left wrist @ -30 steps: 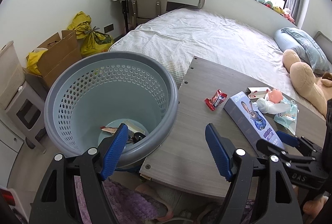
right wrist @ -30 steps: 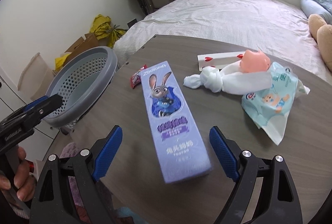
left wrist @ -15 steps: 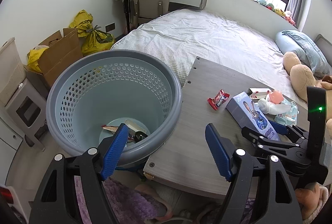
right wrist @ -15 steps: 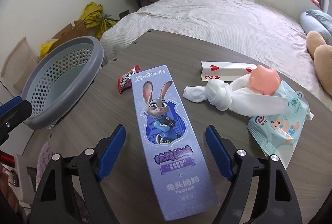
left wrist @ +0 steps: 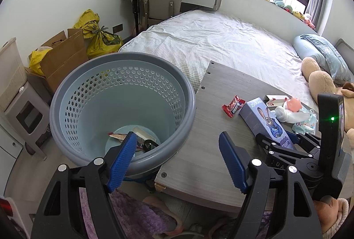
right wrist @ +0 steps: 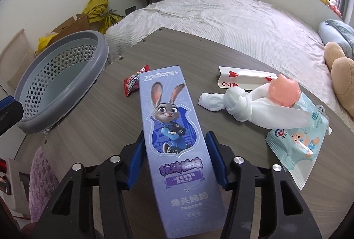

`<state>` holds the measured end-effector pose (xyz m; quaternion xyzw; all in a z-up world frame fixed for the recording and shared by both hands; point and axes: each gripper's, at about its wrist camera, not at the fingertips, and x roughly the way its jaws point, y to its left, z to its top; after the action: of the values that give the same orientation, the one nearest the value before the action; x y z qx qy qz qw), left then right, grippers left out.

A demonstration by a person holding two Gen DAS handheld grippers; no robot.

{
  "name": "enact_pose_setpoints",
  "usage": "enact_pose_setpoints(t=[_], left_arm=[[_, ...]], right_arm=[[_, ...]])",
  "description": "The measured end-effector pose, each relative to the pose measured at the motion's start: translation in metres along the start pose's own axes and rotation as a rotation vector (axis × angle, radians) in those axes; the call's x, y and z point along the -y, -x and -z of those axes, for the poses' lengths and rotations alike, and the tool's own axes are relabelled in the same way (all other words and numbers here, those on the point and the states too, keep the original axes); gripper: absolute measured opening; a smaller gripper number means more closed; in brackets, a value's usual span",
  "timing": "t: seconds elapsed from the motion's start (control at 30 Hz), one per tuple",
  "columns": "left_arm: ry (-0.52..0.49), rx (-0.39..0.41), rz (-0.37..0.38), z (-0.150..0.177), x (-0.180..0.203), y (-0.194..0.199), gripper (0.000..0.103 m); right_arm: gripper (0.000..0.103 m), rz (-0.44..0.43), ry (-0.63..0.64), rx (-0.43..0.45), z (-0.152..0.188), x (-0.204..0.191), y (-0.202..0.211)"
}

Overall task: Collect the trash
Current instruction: 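Close the right gripper on the purple toothpaste box and lift it, then grasp the red candy wrapper with the left gripper while the right gripper holds the toothpaste box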

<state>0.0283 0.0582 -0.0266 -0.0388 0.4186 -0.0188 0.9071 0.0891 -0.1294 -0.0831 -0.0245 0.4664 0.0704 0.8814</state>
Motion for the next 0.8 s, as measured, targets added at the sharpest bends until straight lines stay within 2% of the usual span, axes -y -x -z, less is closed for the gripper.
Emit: enact_pose_setpoints(t=[0.27,0.8], left_arm=[[0.0,0.002,0.0,0.0,-0.001,0.001,0.073],[-0.044,-0.014,0.029,-0.002,0.016,-0.004,0.073]], right_arm=[[0.044,-0.017,-0.006,0.009,0.003,-0.003,0.004],[0.043,-0.033,-0.076,0.084,0.016,0.012,0.05]])
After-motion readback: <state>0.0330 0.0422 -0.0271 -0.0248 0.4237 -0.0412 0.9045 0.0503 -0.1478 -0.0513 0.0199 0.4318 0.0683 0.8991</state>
